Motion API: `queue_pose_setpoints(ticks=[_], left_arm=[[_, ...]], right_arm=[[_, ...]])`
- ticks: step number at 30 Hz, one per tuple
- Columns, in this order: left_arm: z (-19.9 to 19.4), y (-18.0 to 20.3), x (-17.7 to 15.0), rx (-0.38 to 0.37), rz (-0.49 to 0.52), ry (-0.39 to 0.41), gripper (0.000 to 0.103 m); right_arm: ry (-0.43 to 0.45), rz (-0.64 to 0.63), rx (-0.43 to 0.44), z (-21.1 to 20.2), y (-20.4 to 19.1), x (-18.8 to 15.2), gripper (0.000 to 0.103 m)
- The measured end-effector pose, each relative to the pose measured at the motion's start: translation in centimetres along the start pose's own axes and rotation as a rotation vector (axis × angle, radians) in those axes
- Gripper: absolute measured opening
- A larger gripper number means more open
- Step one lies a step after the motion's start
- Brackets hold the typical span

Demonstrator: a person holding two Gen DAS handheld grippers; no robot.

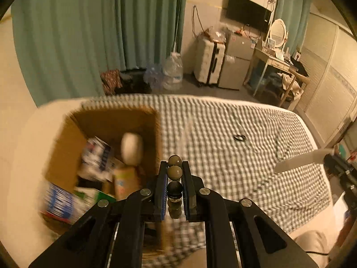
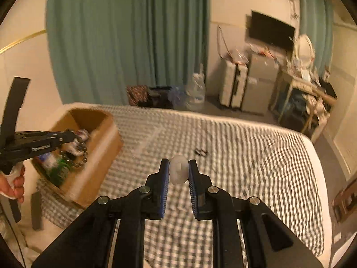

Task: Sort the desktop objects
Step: 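Release the bracelet and white cylinder into the cardboard box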

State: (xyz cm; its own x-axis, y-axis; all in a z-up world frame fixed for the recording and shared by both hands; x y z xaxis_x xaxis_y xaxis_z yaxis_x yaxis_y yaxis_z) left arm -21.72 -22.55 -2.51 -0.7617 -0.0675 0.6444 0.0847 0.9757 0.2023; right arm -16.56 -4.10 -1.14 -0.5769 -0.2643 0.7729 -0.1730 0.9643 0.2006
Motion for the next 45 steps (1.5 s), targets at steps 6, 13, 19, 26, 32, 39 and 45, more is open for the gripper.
queue_pose_setpoints(ticks=[6, 13, 19, 26, 32, 39, 45], left_arm=[[-2.0, -5.3, 2.1, 0.006, 0.023, 0.031, 0.011], [1.0, -11.8, 1.0, 0.021, -0.014, -0.028, 0.011], [4.0, -14.7, 0.0, -0.025, -0.041, -0.071, 0.011], [5.0, -16.0, -0.1, -0.083, -0.029, -0.056, 0.045], [3.8, -17.3, 0.8, -0.096, -0.108, 0.0, 0.095], [2.1, -16.4, 0.8, -0.066, -0.102, 0.042, 0.096], [0.1, -12.5, -0.5, -0.057, -0.047, 0.073, 0.097]], right_arm=[[0.07, -0.038, 0.107, -0.7, -6.9, 6.9, 0.016], [0.05, -0.11, 0.203, 3.4, -15.3, 11.3, 0.016], [-0.072, -0.104, 0.222, 10.3, -20.5, 10.3, 0.016], [-0.119, -0.136, 0.117, 15.3, -22.9, 9.8, 0.026], [-0.047, -0.134, -0.052, 14.6, -21.3, 11.3, 0.067], [0.008, -0.161, -0.111, 11.4, -20.4, 12.1, 0.067], [0.057, -0.107, -0.126, 7.5, -16.6, 11.4, 0.07]])
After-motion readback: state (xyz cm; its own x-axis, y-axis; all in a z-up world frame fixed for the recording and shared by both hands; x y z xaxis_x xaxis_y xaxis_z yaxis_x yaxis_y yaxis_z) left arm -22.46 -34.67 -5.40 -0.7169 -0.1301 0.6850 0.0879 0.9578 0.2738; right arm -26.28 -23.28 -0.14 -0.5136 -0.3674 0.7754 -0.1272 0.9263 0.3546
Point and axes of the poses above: each gripper's, at about its wrist camera, not at the fingertips, and z roughly the way its jaws point, y to its right, x to its top, the point moved 8 cm from there along z, roughly the way its jaws point, and after that the axes turned 13 degrees about -z, right-handed, at the moved point
